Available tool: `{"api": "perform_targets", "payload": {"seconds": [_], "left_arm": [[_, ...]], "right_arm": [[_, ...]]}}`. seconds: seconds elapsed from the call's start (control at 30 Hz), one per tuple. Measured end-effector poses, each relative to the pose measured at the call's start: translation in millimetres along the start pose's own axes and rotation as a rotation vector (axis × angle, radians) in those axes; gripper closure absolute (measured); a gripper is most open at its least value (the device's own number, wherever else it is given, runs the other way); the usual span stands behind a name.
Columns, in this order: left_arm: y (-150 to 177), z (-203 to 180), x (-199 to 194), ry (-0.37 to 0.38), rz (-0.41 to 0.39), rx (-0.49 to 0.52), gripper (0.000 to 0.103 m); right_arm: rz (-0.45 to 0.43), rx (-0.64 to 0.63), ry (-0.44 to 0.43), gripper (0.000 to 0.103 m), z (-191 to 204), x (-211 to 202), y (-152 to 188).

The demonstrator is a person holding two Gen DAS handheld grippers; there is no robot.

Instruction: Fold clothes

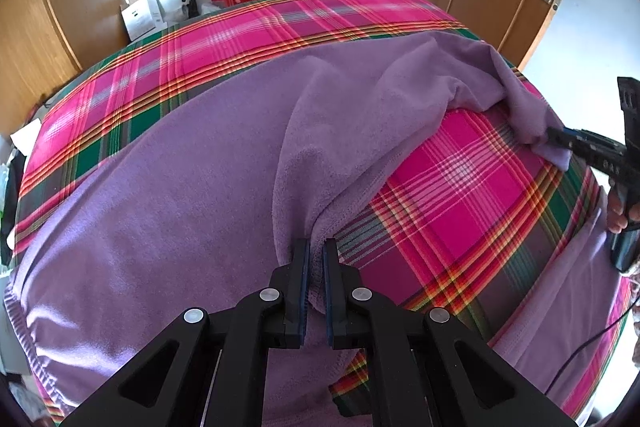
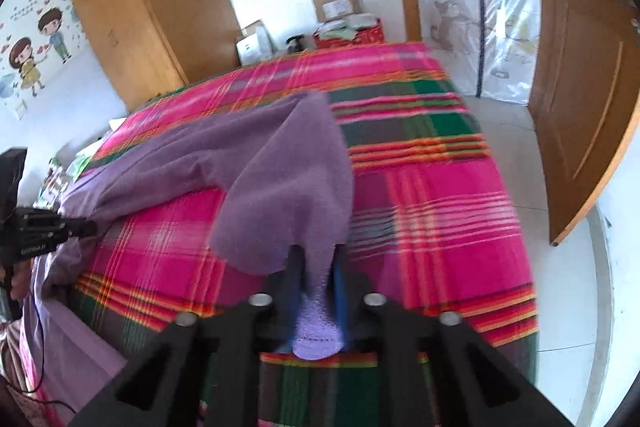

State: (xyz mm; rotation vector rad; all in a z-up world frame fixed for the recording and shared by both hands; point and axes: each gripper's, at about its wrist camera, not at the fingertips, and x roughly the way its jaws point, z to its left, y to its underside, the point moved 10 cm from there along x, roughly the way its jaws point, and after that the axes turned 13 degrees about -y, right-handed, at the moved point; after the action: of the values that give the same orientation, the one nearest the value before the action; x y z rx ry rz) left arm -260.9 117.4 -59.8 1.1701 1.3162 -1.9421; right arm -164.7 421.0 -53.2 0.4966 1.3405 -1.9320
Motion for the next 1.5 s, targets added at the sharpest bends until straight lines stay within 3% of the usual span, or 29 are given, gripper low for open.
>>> {"api": "perform_targets", "payload": {"seconds": [0.2,0.4,0.8,0.97,1.1,1.3,1.4,1.5], "left_arm": [[1,0,0,-0.002,-0.001,0.0,0.097],[1,1,-1,-0.003,0.002,-0.009,0.097],[1,1,2,-0.006,0.017,-0.015,0.097],[1,0,2,-0.002,0.02,-0.013,0.097],[4,-1,1,-0.002,0.021,-0.012,0.097],[4,-1,-1,0.003,0.017,-0.012,0.097],[5,-2,-1,0.004,0.016,-0.013,0.097],[4,-1,1,0.007,0.016,-0.017,0.097]], "right_arm": [[-0.076,0.046,0.112,0.094,-31,-21,-20],[-0.127,0.083,0.294,0.094,-78,-38,-47],[-0.092,0.075,0.461,0.093,-128,-16,-76],[-0.083,0.13,0.472,0.087,-139,-11,-72],[-0.097,0.165,0.499,0.07,-144,-25,-67],[-0.128,0.236,0.5,0.07,-146,-45,-60],[-0.167,0.233,0.432,0.07,-125,-54,-55],[-0.145,0.206,0.337,0.07,-94,-49,-43]]}}
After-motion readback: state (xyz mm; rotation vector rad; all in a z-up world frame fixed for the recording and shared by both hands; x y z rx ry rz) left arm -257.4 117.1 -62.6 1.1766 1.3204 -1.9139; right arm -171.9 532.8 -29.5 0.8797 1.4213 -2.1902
